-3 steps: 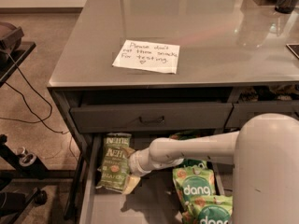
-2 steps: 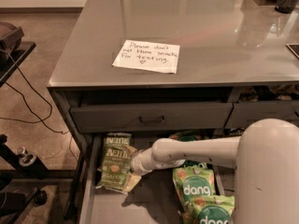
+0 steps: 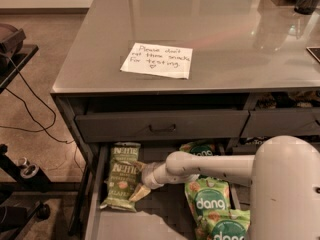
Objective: Pick green jalapeno chip bag from middle drawer and place on counter
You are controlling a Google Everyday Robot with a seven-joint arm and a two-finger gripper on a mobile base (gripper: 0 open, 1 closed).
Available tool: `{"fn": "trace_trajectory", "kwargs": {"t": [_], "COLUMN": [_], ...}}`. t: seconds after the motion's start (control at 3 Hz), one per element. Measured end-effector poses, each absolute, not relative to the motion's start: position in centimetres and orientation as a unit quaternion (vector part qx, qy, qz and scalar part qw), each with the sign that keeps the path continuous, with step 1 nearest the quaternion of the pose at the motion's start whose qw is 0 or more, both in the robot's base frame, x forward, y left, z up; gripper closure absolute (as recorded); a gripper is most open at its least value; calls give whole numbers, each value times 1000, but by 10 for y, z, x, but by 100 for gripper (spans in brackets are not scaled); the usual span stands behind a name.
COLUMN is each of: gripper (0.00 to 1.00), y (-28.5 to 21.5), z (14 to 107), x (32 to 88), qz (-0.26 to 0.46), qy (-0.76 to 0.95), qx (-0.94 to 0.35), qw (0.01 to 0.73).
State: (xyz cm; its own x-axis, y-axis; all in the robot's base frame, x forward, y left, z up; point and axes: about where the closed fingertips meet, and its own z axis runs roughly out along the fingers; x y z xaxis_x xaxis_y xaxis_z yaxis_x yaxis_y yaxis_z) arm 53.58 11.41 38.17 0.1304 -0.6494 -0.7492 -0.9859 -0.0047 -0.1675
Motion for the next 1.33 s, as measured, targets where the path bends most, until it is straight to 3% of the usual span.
{"fn": "trace_trajectory", "kwargs": {"t": [1.0,1.33], "gripper": [89,100], "y": [125,125], "z": [372,395], "x": [531,516], "qz": [267,264], "qy": [619,609], "qx": [-656,-668], "qw": [338,337]}}
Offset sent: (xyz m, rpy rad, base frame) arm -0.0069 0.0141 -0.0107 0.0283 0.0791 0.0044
